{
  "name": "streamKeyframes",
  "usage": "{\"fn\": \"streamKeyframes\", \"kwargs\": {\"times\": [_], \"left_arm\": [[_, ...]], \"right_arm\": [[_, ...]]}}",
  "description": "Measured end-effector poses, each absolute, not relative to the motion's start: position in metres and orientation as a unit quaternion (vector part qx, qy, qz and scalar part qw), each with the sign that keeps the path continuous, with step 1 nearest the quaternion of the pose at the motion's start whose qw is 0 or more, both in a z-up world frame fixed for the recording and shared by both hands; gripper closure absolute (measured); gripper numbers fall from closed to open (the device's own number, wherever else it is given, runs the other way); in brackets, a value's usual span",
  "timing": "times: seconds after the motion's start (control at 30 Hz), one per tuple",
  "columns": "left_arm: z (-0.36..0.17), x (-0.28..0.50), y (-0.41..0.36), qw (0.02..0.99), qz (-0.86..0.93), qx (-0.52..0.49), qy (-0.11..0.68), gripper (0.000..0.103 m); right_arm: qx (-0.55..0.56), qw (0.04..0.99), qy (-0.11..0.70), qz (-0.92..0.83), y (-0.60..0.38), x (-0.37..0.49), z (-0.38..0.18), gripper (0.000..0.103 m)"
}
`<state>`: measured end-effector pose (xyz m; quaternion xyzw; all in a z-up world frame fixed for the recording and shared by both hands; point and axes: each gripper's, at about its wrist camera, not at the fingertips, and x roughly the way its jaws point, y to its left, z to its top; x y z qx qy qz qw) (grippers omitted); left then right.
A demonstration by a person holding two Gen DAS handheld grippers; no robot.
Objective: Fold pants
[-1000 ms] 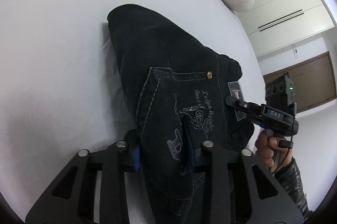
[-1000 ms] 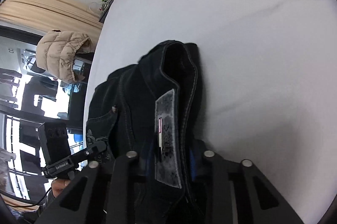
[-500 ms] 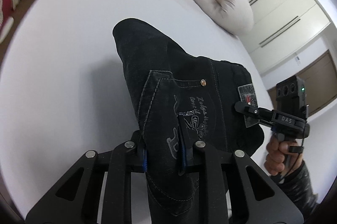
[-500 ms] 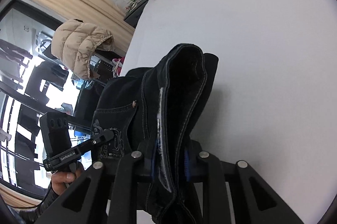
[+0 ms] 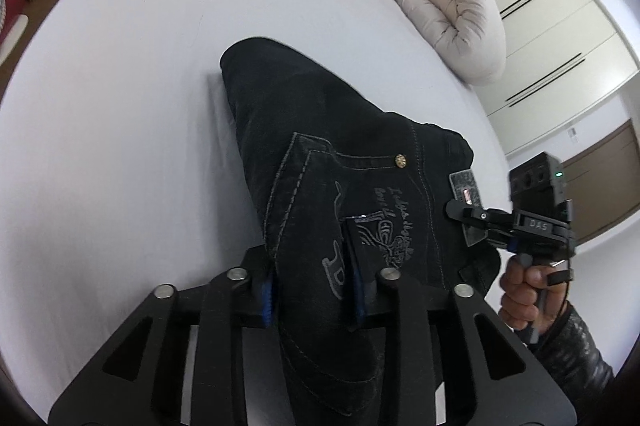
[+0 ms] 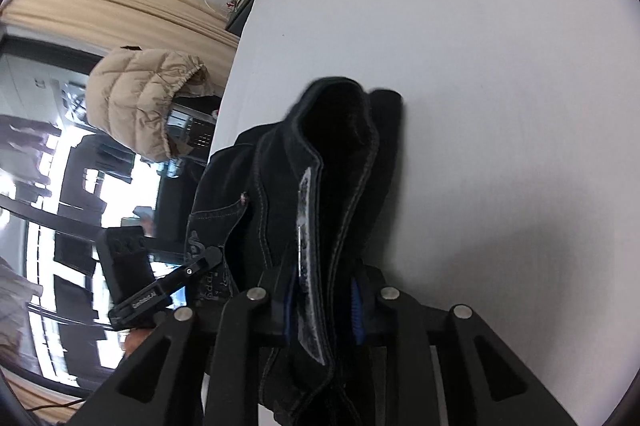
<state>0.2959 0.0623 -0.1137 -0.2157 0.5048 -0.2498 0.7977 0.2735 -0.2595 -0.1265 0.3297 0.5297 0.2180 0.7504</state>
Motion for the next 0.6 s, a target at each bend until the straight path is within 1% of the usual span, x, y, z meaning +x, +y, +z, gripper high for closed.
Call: {"fn": "streamKeyframes", "kwargs": {"times": [0.1,0.23,0.27,0.3,0.33,0.37,0.4,0.43,0.47,0.5,0.53,0.6], "left_arm": [[-0.123,0.292,0.069,0.796,-0.259,-0.228,0.496,0.068],[-0.125,0.29,0.071,0.801,-0.267,-0.229,0.485,0.066],[-0.125,0.29,0.072,0.801,-0.267,-0.231,0.484,0.065],[-0.122,0.289,0.073,0.802,-0.264,-0.232,0.483,0.062],[-0.12,0.289,0.073,0.807,-0.257,-0.229,0.481,0.061],[-0.116,0.284,0.075,0.813,-0.248,-0.22,0.478,0.056],[-0.114,0.283,0.074,0.819,-0.24,-0.212,0.476,0.05],[-0.111,0.279,0.075,0.826,-0.231,-0.201,0.474,0.047],[-0.106,0.274,0.075,0.835,-0.218,-0.186,0.47,0.04],[-0.098,0.264,0.076,0.847,-0.203,-0.166,0.461,0.033],[-0.09,0.255,0.077,0.858,-0.191,-0.152,0.451,0.031],[-0.065,0.228,0.075,0.89,-0.152,-0.107,0.417,0.021]], "right_arm": [[0.362,0.738,0.523,0.225,-0.263,0.277,-0.141,0.076],[0.381,0.74,0.499,0.241,-0.269,0.268,-0.147,0.075],[0.388,0.738,0.497,0.24,-0.271,0.266,-0.147,0.074],[0.393,0.738,0.496,0.236,-0.273,0.263,-0.146,0.07],[0.393,0.741,0.493,0.233,-0.274,0.26,-0.143,0.068],[0.39,0.745,0.491,0.228,-0.275,0.257,-0.14,0.064],[0.386,0.75,0.49,0.222,-0.277,0.252,-0.138,0.063],[0.381,0.755,0.491,0.211,-0.279,0.246,-0.134,0.061],[0.372,0.762,0.491,0.199,-0.282,0.239,-0.129,0.056],[0.356,0.775,0.488,0.184,-0.284,0.231,-0.121,0.051],[0.336,0.789,0.486,0.168,-0.283,0.223,-0.113,0.049],[0.303,0.809,0.482,0.148,-0.283,0.206,-0.1,0.045]]}}
